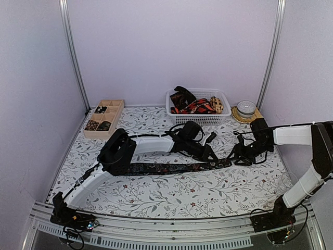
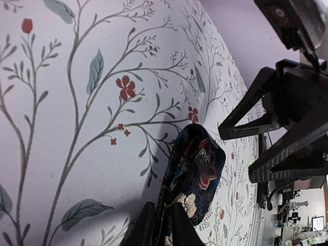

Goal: Roll the ties
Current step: Roll the tie at the center of the board.

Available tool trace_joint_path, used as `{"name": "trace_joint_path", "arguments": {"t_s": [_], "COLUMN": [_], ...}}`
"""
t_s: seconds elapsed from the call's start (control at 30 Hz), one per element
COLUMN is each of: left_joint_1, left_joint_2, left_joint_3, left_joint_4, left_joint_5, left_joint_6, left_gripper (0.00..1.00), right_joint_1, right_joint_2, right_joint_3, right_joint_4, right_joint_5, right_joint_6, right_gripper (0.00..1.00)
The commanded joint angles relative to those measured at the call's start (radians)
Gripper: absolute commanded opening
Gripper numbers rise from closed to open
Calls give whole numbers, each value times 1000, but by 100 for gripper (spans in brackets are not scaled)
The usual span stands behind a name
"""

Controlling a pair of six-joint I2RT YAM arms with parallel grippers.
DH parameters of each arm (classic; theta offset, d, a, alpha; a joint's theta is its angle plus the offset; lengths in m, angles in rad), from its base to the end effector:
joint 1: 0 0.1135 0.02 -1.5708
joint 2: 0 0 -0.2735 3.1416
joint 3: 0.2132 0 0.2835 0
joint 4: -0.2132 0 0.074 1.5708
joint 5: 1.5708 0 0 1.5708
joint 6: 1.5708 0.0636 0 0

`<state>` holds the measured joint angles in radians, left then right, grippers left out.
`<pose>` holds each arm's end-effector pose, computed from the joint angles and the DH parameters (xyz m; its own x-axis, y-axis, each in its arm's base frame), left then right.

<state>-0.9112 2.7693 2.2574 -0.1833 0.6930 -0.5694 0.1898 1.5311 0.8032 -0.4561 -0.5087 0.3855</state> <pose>0.3601 -0.5307 0.0508 -0.8204 0.3812 -0.4262 0.5536 0.3434 -0.7587 0.2935 0.0879 0.1272 -0.9725 0.1476 -0.1799 0.0221 0.8283 0.5598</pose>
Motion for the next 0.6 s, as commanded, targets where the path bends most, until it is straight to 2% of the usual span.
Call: {"name": "trace_joint_path", "arguments": {"t_s": [0.0,0.2,0.43,0.5,0.57], "left_joint_1": [10,17,18,19,20], "left_joint_2": [56,53,52,52,50], "left_joint_3": [-62,-61,-64,-67,-66], "left_joint_4": [-165,-165,-168,-171,-176], "left_joint_5": [-79,-76,-72,-70,-69], "left_joint_6": [5,3,4,6,11], "left_gripper": [14,14,14,14,14], "right_joint_1": [14,62,129,147,158], "right_joint_2": [-23,9,0,1,10], "right_joint_3": [-39,-36,22,71,133], "right_joint_4": [-18,-4,-61,-100,-145], "right_joint_5": [76,178,333,374,409], "right_joint_6": [-50,-64,-85,-115,-166], "right_gripper": [54,53,53,58,67]}}
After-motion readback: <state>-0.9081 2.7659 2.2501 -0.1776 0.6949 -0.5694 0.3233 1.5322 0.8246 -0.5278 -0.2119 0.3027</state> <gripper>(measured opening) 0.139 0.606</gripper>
